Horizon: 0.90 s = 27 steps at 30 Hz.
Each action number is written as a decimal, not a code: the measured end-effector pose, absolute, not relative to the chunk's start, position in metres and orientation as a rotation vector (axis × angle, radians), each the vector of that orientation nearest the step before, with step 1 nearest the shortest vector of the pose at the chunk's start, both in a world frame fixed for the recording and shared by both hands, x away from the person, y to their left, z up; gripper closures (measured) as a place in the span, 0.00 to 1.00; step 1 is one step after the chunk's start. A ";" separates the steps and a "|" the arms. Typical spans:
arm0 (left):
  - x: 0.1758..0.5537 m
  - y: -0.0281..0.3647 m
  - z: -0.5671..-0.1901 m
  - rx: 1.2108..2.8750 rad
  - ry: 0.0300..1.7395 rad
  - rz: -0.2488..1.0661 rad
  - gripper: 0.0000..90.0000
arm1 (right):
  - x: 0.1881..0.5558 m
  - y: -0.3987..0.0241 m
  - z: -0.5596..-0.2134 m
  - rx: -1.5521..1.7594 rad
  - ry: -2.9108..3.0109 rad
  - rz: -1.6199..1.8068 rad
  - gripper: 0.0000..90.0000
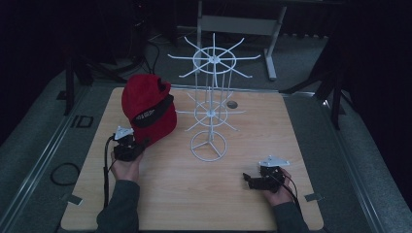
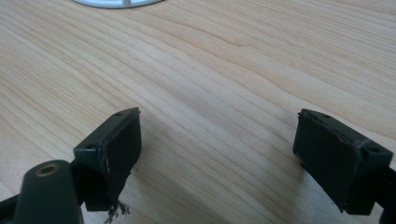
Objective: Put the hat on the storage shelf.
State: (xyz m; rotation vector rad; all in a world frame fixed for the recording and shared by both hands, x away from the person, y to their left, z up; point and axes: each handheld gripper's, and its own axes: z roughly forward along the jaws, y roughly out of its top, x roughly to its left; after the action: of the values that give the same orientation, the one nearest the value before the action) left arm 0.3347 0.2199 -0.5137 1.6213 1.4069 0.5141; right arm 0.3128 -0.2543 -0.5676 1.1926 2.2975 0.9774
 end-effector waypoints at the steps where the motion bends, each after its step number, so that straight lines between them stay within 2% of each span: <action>1: 0.334 0.220 -0.512 1.622 1.404 0.521 0.96 | 0.313 -0.254 -0.568 1.193 2.297 0.977 0.17; 27: 0.320 0.225 -0.474 1.590 1.388 0.563 0.96 | 0.313 -0.254 -0.568 1.190 2.297 0.978 0.17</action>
State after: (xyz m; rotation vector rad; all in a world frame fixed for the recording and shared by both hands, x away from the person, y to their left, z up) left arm 0.3195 0.2246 -0.4737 1.5900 1.3878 0.5629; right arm 0.3130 -0.2544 -0.5676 1.1898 2.2970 0.9779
